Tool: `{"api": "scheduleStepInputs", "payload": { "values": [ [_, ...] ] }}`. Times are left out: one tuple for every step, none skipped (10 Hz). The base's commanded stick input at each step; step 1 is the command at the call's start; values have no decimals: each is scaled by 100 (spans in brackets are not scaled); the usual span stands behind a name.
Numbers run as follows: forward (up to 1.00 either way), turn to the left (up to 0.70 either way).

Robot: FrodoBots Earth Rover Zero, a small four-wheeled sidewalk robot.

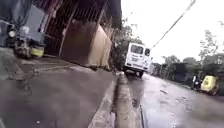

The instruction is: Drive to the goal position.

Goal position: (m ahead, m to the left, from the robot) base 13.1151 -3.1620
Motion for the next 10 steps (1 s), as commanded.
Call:
{"api": "scheduleStepInputs", "payload": {
  "values": [
    [100,-27],
    [100,-27],
    [100,-27],
    [100,-27],
    [100,-27],
    [100,-27],
    [100,-27],
    [100,-27],
    [100,-5],
    [100,-17]
  ]
}}
